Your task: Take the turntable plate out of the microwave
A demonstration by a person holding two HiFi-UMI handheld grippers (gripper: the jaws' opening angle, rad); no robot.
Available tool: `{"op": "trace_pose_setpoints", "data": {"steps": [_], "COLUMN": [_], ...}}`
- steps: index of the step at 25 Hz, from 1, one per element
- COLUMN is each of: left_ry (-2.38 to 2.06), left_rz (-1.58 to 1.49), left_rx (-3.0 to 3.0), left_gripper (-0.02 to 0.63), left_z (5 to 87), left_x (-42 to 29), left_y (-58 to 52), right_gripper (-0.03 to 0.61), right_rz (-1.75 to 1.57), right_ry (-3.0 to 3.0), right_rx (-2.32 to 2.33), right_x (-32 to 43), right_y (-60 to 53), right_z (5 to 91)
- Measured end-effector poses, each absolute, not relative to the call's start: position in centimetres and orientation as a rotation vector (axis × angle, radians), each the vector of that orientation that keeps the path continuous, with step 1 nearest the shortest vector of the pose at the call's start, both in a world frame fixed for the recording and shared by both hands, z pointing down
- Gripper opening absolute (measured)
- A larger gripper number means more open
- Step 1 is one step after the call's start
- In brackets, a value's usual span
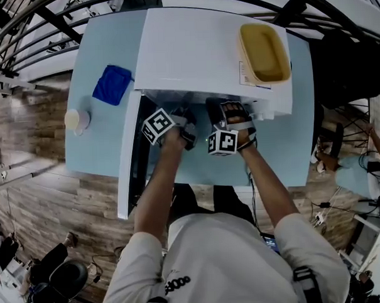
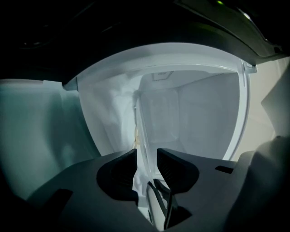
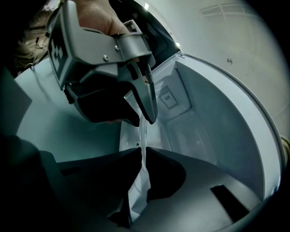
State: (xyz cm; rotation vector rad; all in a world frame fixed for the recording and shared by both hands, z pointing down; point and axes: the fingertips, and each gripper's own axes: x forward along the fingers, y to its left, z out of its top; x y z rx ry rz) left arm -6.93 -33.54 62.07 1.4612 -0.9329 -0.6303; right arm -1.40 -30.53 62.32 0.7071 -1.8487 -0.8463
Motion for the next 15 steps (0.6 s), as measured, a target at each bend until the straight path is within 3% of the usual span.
{"op": "trace_pose_setpoints", "data": {"steps": [2,6,15], "left_ry": [-0.952,-0.956,-0.925], "left_rz": [-0.623,-0.633,-0.649], "left_rx": [1.462,1.467,1.399], "left_gripper": [0.127,0.066,0.046], "left_z": [62.6,63.1,63.4], "left_x": [-7.1,-7.1,-6.1], "left_y": [-34.0,-34.7,-33.5], "right_gripper": [0.026,0.026,0.049], "right_rz": [-0.841,-0.846,-0.821], "right_ry": [-1.838,-1.826,-1.804], "right_rx": [0.696,0.683,0.734], "right_x": [-1.3,-1.4,-0.6], "right_y": [-30.3,-30.3,-30.0], "right_z": [62.1,62.3,62.7]}}
